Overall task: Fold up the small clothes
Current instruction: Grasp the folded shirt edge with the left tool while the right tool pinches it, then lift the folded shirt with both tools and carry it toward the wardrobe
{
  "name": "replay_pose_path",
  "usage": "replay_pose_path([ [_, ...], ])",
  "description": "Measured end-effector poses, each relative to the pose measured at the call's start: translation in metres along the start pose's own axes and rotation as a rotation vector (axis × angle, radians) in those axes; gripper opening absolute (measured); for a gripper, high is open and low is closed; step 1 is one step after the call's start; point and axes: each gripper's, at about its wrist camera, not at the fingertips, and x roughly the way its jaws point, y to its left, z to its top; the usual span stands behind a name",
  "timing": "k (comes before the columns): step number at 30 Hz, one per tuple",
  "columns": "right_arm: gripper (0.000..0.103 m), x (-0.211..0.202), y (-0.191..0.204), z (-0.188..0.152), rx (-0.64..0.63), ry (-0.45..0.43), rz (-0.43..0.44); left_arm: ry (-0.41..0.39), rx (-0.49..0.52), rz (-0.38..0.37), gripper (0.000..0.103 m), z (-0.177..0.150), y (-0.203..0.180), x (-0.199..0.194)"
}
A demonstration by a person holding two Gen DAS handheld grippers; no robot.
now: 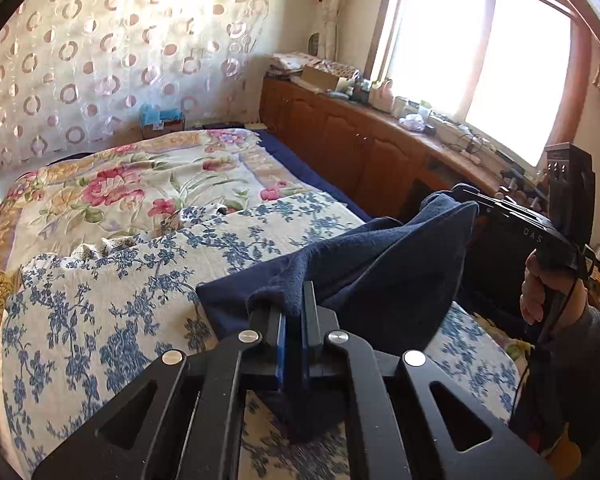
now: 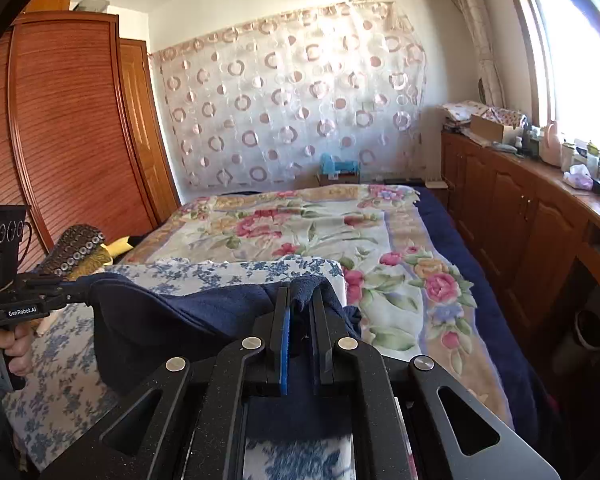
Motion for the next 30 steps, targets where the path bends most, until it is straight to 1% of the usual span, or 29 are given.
replay_pose_path([
  [4,0.008,0.028,-0.002,0.011,-0.002,0.051,0.0,0.033,-0.008,0.023,0.006,0.002,0.011,0.021],
  [8,0.008,0.05,0.0,0.023,-0.016,0.101,-0.009,0.071,-0.03,0.019,0.006,0.004,0.021,0.034],
  [10,0.008,0.058,0.001,0.028,-0.017,0.123,-0.015,0.085,-0.032,0.017,0.009,0.005,0.024,0.038],
  [11,0.008,0.061,0.001,0.032,-0.019,0.132,-0.017,0.085,-0.029,0.02,0.02,0.006,0.023,0.038],
  [12,0.008,0.063,0.001,0.033,-0.022,0.139,-0.02,0.082,-0.026,0.027,0.034,0.006,0.024,0.038],
  [14,0.008,0.067,0.003,0.037,-0.033,0.15,-0.028,0.063,-0.021,0.031,0.05,0.007,0.026,0.035],
  [15,0.008,0.067,0.004,0.039,-0.035,0.151,-0.032,0.059,-0.022,0.027,0.063,0.008,0.027,0.034],
  [17,0.008,0.067,0.006,0.041,-0.044,0.151,-0.041,0.05,-0.035,0.005,0.076,0.009,0.03,0.031],
  [19,0.008,0.065,0.008,0.043,-0.05,0.145,-0.053,0.067,-0.041,-0.001,0.076,0.007,0.031,0.036],
  [20,0.01,0.063,0.007,0.043,-0.05,0.141,-0.055,0.074,-0.039,0.007,0.076,0.005,0.031,0.039],
  [21,0.018,0.06,0.008,0.045,-0.049,0.137,-0.062,0.083,-0.039,0.02,0.076,0.003,0.031,0.043],
  [23,0.034,0.055,0.007,0.046,-0.054,0.113,-0.106,0.111,-0.048,0.037,0.076,-0.003,0.035,0.054],
  [24,0.038,0.048,0.007,0.049,-0.053,0.097,-0.121,0.122,-0.052,0.04,0.076,-0.004,0.037,0.06],
  [25,0.045,0.042,0.006,0.05,-0.048,0.083,-0.122,0.136,-0.057,0.054,0.076,-0.006,0.04,0.066],
  [26,0.05,0.034,0.006,0.052,-0.039,0.071,-0.12,0.147,-0.061,0.082,0.076,-0.006,0.045,0.073],
  [29,0.057,0.016,0.009,0.051,-0.034,0.057,-0.1,0.139,-0.097,0.121,0.076,-0.004,0.06,0.081],
  [30,0.062,0.012,0.011,0.048,-0.038,0.064,-0.084,0.135,-0.112,0.126,0.076,-0.003,0.064,0.082],
])
